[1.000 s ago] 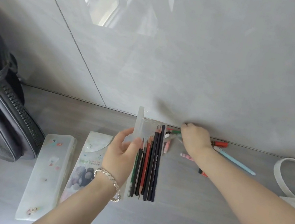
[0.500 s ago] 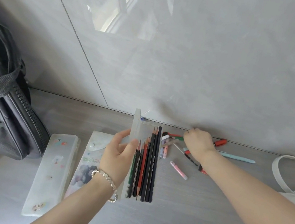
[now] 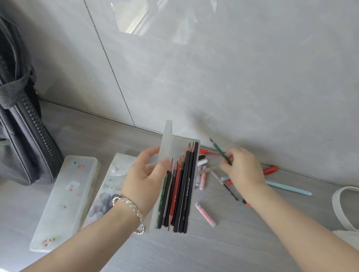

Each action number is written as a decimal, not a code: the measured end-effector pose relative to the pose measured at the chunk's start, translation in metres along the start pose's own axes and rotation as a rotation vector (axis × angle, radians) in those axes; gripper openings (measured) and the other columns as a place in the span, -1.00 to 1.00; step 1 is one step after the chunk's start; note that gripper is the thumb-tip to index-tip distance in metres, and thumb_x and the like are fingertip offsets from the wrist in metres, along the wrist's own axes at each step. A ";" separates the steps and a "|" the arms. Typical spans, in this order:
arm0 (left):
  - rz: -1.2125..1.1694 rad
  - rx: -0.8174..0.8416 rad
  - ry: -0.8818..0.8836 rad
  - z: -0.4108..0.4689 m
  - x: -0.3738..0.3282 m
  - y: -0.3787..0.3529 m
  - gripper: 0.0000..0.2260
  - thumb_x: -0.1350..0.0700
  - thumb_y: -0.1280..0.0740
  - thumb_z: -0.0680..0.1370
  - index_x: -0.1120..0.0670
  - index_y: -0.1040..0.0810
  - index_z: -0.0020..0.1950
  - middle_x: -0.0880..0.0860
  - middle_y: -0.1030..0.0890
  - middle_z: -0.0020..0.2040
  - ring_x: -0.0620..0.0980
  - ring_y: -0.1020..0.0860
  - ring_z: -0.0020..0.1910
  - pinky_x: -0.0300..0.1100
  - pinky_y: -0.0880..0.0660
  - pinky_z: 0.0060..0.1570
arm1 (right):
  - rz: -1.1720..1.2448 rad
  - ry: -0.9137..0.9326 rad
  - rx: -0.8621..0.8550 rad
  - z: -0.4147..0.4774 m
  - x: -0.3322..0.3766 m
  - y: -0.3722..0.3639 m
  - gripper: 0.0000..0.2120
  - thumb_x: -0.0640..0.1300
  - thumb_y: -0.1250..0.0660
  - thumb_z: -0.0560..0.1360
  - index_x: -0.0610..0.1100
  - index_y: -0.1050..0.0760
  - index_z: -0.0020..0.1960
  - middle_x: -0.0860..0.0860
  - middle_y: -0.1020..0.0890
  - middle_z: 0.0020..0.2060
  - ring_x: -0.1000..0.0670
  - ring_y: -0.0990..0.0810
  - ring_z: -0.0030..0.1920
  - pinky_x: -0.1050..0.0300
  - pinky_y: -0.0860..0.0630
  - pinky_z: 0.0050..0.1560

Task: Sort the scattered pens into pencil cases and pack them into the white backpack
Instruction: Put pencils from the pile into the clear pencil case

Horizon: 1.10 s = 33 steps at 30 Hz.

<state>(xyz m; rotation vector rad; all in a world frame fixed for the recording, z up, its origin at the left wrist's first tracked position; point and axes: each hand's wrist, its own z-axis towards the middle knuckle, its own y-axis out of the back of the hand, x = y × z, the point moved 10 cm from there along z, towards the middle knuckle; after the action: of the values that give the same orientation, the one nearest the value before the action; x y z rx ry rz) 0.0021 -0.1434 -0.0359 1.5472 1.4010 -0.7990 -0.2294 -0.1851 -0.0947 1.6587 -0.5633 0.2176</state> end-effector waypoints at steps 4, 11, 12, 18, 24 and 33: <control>-0.012 -0.014 -0.004 0.000 0.000 0.002 -0.84 0.13 -0.25 0.55 -0.10 -0.43 0.07 -0.06 -0.58 -0.31 -0.13 -0.50 -0.32 0.00 -0.53 -0.06 | 0.650 -0.045 -0.010 -0.052 0.036 0.018 -0.79 -0.21 -0.37 0.45 -0.05 -0.40 0.03 0.06 -0.59 -0.27 0.15 -0.53 -0.32 0.40 -0.47 -0.32; 0.029 -0.002 -0.027 -0.007 -0.001 -0.007 -0.83 0.12 -0.27 0.54 -0.11 -0.43 0.08 -0.13 -0.59 -0.34 -0.34 -0.52 -0.45 -0.03 -0.53 -0.05 | 0.598 -0.048 0.072 -0.109 0.062 -0.022 -0.83 -0.17 -0.36 0.46 -0.01 -0.43 0.01 0.07 -0.50 -0.39 0.14 -0.47 -0.43 0.33 -0.44 -0.32; 0.039 0.003 -0.030 -0.010 -0.002 -0.008 -0.83 0.11 -0.26 0.54 -0.11 -0.42 0.08 -0.10 -0.58 -0.32 -0.31 -0.52 -0.44 -0.01 -0.53 -0.03 | 0.570 -0.034 0.058 -0.112 0.064 -0.022 -0.85 -0.16 -0.35 0.47 -0.04 -0.45 0.02 0.08 -0.49 -0.40 0.11 -0.47 -0.42 0.30 -0.44 -0.31; 0.010 0.008 -0.010 -0.017 0.004 -0.009 -0.84 0.11 -0.27 0.53 -0.09 -0.44 0.08 -0.10 -0.60 -0.41 -0.30 -0.52 -0.45 0.02 -0.55 -0.05 | 0.459 0.169 -0.081 -0.126 0.097 -0.003 -0.81 -0.12 -0.31 0.48 -0.10 -0.48 0.09 0.09 -0.46 -0.30 0.04 -0.44 -0.33 0.21 -0.43 -0.25; -0.036 -0.007 -0.035 -0.024 0.002 -0.008 -0.83 0.10 -0.27 0.53 -0.09 -0.45 0.10 -0.10 -0.60 -0.36 -0.31 -0.54 -0.41 0.06 -0.54 0.02 | 0.378 0.167 -0.161 -0.133 0.094 0.000 -0.81 -0.06 -0.34 0.47 -0.12 -0.51 0.04 0.12 -0.43 -0.24 0.18 -0.38 -0.35 0.45 -0.29 -0.32; -0.214 -0.135 -0.384 -0.051 -0.031 0.007 -0.79 0.10 -0.26 0.53 -0.20 -0.40 0.06 -0.01 -0.63 -0.04 -0.05 -0.61 0.02 -0.24 -0.56 -0.07 | 1.611 -0.788 0.104 -0.159 0.036 -0.065 -0.54 0.12 -0.18 0.53 -0.03 -0.25 0.37 -0.10 -0.42 0.27 -0.06 -0.51 0.15 0.18 -0.49 0.00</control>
<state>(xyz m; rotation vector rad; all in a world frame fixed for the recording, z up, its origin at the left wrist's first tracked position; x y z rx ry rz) -0.0006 -0.1100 0.0141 1.0827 1.3132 -1.0462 -0.1398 -0.0351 -0.1079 0.9467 -2.4347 0.7421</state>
